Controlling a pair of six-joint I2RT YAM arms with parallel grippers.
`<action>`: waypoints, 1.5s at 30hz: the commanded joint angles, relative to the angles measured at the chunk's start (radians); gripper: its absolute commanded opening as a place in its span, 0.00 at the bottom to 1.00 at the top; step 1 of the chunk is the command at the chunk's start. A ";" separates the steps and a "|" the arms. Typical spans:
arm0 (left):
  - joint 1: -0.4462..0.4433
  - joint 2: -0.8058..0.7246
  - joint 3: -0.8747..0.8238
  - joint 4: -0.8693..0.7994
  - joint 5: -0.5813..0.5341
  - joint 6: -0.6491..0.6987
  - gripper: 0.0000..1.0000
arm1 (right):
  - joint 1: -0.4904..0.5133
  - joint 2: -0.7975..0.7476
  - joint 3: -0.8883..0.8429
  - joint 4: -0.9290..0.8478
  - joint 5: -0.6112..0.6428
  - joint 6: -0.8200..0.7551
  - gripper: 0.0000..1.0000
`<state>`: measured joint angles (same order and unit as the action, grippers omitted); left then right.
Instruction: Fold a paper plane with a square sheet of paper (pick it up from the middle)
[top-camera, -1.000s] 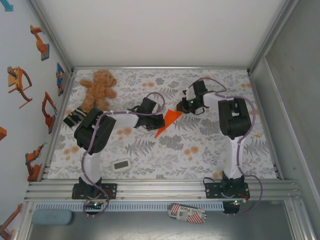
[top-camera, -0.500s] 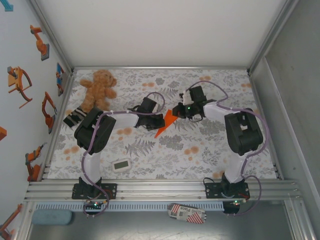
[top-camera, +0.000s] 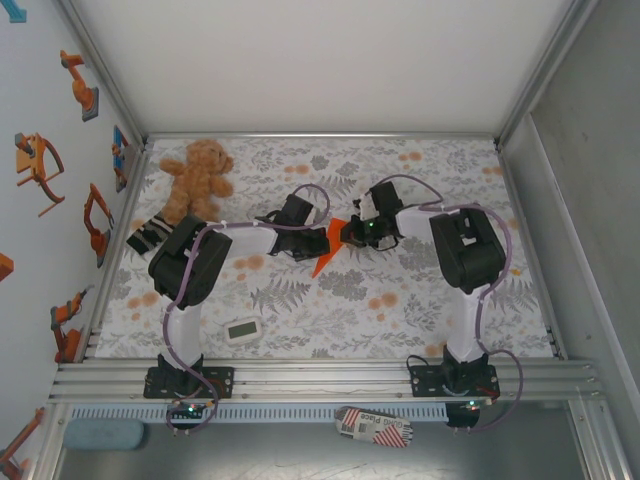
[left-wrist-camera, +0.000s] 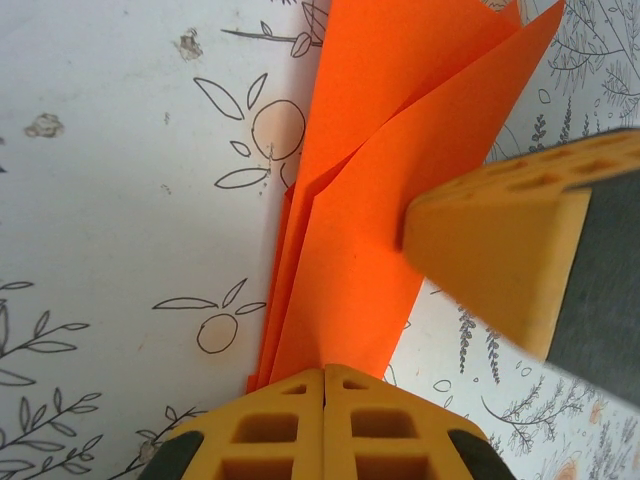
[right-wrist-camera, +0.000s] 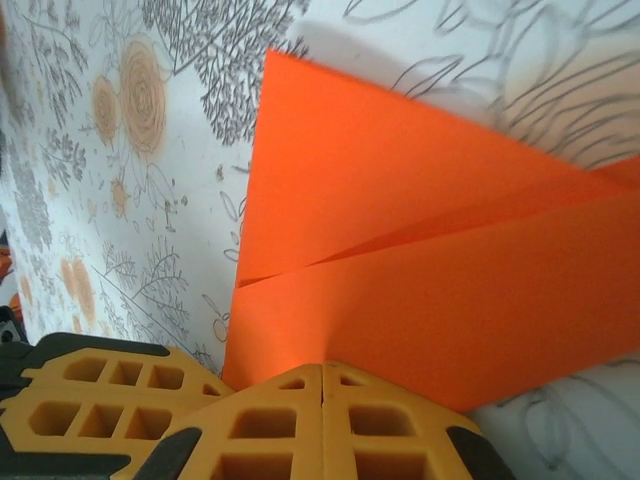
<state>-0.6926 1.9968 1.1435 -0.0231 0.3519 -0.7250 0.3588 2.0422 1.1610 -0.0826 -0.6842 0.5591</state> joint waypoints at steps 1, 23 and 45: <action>0.002 0.066 -0.054 -0.205 -0.073 -0.001 0.00 | -0.097 0.043 0.031 0.012 0.104 0.008 0.00; 0.038 -0.296 0.005 -0.140 -0.128 -0.026 0.46 | -0.102 -0.260 0.062 -0.249 0.328 0.017 0.18; 0.257 -0.715 -0.328 -0.358 -0.470 0.136 0.96 | 0.384 0.000 0.447 -0.671 0.908 0.340 0.52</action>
<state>-0.4435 1.3083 0.8352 -0.3531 -0.0921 -0.6289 0.7242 2.0129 1.5543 -0.6399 0.0875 0.8265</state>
